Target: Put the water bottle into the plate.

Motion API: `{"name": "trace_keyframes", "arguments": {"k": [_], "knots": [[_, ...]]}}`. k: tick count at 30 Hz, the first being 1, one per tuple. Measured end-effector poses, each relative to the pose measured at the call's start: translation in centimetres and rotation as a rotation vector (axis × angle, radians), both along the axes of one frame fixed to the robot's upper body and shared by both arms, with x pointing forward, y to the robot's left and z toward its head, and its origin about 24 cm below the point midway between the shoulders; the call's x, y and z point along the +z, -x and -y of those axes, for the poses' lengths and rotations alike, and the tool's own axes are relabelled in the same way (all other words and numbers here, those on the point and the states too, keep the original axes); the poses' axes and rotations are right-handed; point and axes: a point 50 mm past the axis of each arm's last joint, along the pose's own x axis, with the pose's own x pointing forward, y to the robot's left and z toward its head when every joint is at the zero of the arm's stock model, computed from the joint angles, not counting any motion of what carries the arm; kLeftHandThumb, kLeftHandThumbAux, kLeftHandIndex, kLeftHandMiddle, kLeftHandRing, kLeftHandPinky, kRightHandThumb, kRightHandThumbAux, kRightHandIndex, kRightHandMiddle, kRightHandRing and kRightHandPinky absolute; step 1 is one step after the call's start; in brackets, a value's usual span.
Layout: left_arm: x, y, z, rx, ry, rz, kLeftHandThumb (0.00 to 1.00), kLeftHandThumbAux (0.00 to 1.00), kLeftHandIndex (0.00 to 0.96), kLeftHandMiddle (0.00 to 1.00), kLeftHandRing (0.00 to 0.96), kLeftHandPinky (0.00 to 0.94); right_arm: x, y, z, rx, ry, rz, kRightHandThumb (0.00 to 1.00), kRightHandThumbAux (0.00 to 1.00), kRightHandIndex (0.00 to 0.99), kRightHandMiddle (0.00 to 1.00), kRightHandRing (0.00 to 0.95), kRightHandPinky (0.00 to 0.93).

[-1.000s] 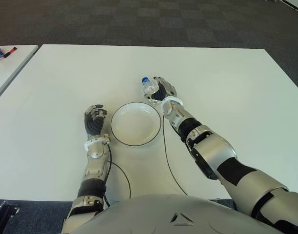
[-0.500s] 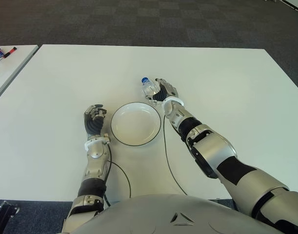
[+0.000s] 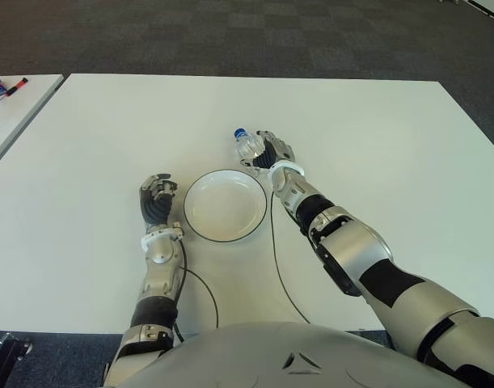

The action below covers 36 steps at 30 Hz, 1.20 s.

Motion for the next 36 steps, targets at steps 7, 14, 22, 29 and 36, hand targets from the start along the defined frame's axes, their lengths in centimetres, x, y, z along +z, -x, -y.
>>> {"name": "trace_keyframes", "arguments": {"k": [7, 14, 22, 29, 36], "knots": [[0.0, 0.0, 0.0, 0.002, 0.0, 0.0, 0.69, 0.721, 0.425, 0.555, 0.543, 0.509, 0.0, 0.0, 0.0, 0.001, -0.003, 0.003, 0.147, 0.594, 0.0, 0.064, 0.185, 0.3], [0.0, 0.1, 0.1, 0.0, 0.002, 0.001, 0.69, 0.721, 0.424, 0.553, 0.544, 0.511, -0.5, 0.4, 0.1, 0.004, -0.014, 0.004, 0.137, 0.589, 0.0, 0.051, 0.14, 0.279], [0.0, 0.1, 0.2, 0.0, 0.002, 0.001, 0.688, 0.722, 0.423, 0.554, 0.536, 0.498, -0.7, 0.6, 0.0, 0.008, -0.004, 0.017, 0.119, 0.599, 0.0, 0.096, 0.153, 0.296], [0.1, 0.1, 0.3, 0.003, 0.006, -0.006, 0.686, 0.723, 0.42, 0.54, 0.513, 0.473, -1.0, 1.0, 0.0, 0.017, 0.016, 0.05, 0.08, 0.61, 0.015, 0.15, 0.147, 0.295], [0.2, 0.1, 0.3, 0.008, 0.011, -0.016, 0.687, 0.723, 0.421, 0.533, 0.509, 0.482, -1.2, 1.2, 0.0, 0.026, 0.035, 0.07, 0.055, 0.607, 0.023, 0.162, 0.13, 0.261]]}}
